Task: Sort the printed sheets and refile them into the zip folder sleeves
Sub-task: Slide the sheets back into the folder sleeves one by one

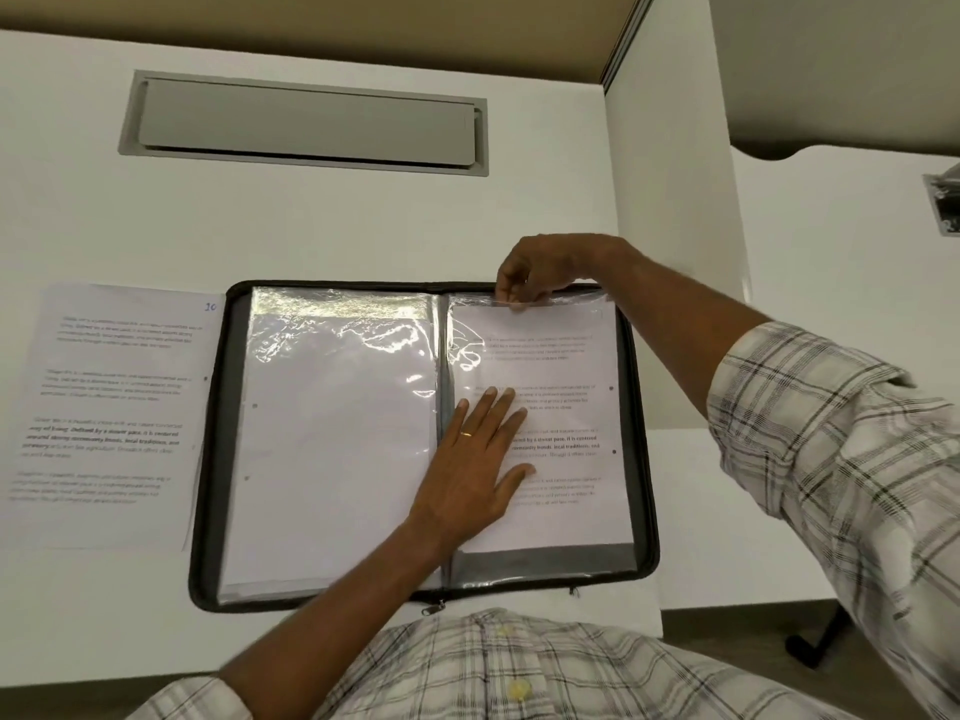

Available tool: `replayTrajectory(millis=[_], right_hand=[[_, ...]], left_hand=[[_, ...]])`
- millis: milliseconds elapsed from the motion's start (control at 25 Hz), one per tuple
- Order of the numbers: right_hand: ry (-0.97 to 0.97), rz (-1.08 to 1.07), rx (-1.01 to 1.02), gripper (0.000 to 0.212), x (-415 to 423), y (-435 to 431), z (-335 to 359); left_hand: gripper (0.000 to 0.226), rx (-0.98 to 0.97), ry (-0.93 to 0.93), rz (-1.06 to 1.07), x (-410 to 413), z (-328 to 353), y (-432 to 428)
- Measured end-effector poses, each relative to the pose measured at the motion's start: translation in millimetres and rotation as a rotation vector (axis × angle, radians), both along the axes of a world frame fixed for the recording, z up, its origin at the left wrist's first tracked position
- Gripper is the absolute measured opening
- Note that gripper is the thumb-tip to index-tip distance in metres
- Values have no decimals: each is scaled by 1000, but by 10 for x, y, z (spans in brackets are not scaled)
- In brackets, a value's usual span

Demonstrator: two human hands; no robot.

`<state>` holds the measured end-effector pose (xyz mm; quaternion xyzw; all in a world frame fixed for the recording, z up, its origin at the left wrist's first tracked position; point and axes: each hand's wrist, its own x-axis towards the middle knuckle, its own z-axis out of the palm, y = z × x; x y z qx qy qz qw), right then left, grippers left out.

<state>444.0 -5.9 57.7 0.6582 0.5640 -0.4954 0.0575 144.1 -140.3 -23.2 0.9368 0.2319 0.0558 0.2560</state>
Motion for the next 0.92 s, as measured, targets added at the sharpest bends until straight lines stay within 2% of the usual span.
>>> replayTrajectory(millis=[320,440,520,560,680,720,840,880,920], right_hand=[[69,-103,-172,22,-110,-157,-123],[58,-144,-169,26,-127,-205,-63],[8,-145,-111,16,-132,-221,34],[-61,-125,-73,22,-131,-225,102],[-285,-48,-6,60,-105,-320,290],[-318,-35,4,63,-78,-378,329],[-286,-99,9,39,12,-567,361],[-276,-138,1,36,9,-627,366],[-274,-176,-7,44,-8,-674,382]], left_hand=[[63,29,-45,20,-172,-30,-59],[64,22,-42,29,-144,-21,-133],[66,38,-15,20,-130,-61,-198],[67,56,1,18,-125,-84,-225],[67,131,53,18,-120,-134,-269],[67,159,65,20,-116,-145,-281],[65,193,67,24,-102,-170,-291],[65,190,56,23,-108,-179,-290],[65,181,43,26,-115,-181,-287]])
